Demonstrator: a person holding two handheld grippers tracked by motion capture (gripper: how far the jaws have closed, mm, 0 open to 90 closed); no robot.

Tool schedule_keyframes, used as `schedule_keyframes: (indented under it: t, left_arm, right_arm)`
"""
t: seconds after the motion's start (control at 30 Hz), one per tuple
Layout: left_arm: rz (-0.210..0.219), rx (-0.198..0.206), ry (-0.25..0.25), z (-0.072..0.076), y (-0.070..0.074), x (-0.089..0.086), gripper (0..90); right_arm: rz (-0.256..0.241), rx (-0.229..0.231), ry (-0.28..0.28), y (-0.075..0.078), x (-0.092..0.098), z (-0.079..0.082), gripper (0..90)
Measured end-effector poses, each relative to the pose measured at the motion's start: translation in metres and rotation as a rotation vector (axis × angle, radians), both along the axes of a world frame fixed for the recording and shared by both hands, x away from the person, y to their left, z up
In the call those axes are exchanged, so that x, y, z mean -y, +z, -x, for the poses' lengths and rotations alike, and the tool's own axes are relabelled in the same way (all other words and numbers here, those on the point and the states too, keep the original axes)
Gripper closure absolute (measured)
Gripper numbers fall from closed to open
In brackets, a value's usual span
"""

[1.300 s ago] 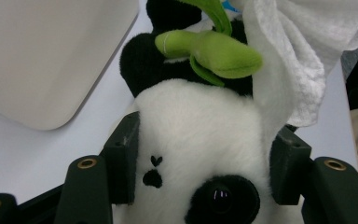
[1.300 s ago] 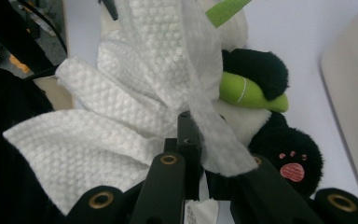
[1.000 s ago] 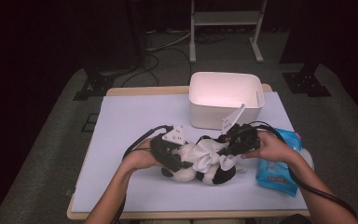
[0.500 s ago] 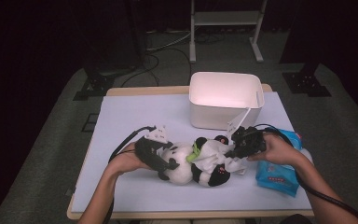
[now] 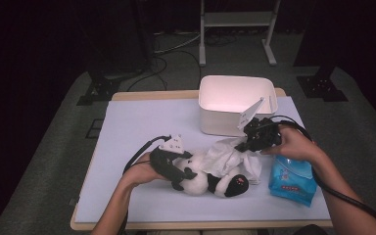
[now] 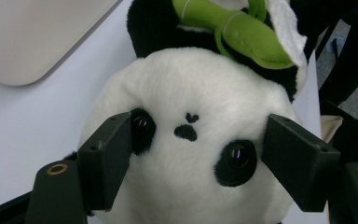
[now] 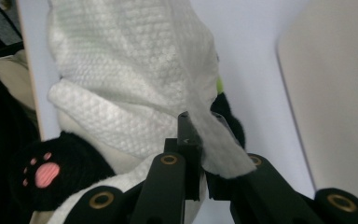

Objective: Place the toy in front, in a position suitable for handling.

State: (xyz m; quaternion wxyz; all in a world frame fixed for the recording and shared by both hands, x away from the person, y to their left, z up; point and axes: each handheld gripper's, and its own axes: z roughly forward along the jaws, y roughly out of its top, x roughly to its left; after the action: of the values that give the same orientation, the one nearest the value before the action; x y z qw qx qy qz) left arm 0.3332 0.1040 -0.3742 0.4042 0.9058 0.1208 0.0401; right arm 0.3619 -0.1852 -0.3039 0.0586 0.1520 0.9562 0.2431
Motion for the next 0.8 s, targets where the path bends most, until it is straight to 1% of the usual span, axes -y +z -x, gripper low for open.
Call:
schedule_keyframes:
  t: [0.1, 0.13, 0.17, 0.2, 0.33, 0.47, 0.53, 0.6, 0.63, 0.67, 0.73, 0.8]
  left_arm:
    - [0.002, 0.006, -0.004, 0.000, 0.002, 0.006, 25.5]
    - [-0.001, 0.008, -0.006, 0.000, 0.002, 0.007, 25.5]
    - [-0.007, 0.008, -0.006, 0.000, 0.002, 0.008, 25.5]
    - [-0.011, 0.009, -0.007, 0.000, 0.001, 0.008, 25.4]
    - [-0.006, 0.006, -0.008, 0.001, 0.000, 0.008, 25.1]
    - [-0.008, 0.008, -0.008, 0.002, 0.000, 0.008, 24.9]
    - [-0.010, 0.008, -0.007, 0.003, 0.000, 0.008, 24.7]
    - [-0.013, 0.012, -0.013, 0.003, -0.001, 0.007, 24.4]
    - [0.002, 0.006, -0.002, 0.004, -0.001, 0.006, 24.3]
    - [0.006, 0.005, -0.002, 0.004, -0.002, 0.006, 24.0]
    - [0.011, 0.006, -0.003, 0.005, -0.002, 0.005, 23.7]
    - [0.017, 0.006, -0.001, 0.006, -0.002, 0.005, 23.6]
  right_arm:
    - [-0.002, 0.009, -0.006, 0.002, 0.000, -0.004, 85.0]
    - [-0.014, 0.000, -0.009, 0.002, -0.002, -0.004, 85.0]
    - [-0.023, -0.001, 0.004, 0.002, -0.003, -0.004, 85.0]
    - [-0.034, -0.012, 0.012, 0.001, -0.007, -0.003, 85.0]
    - [-0.067, -0.029, 0.047, -0.006, -0.022, -0.004, 85.1]
    - [-0.083, -0.038, 0.088, -0.014, -0.043, -0.005, 85.2]
    - [-0.086, -0.048, 0.103, -0.018, -0.054, -0.006, 85.2]
    - [-0.062, -0.044, 0.118, -0.022, -0.063, -0.005, 85.1]
    - [-0.048, -0.046, 0.119, -0.023, -0.066, -0.005, 85.2]
    - [-0.040, -0.049, 0.118, -0.025, -0.066, -0.005, 85.3]
    - [-0.040, -0.052, 0.108, -0.027, -0.062, -0.005, 85.3]
    - [-0.054, -0.057, 0.094, -0.027, -0.054, -0.005, 85.4]
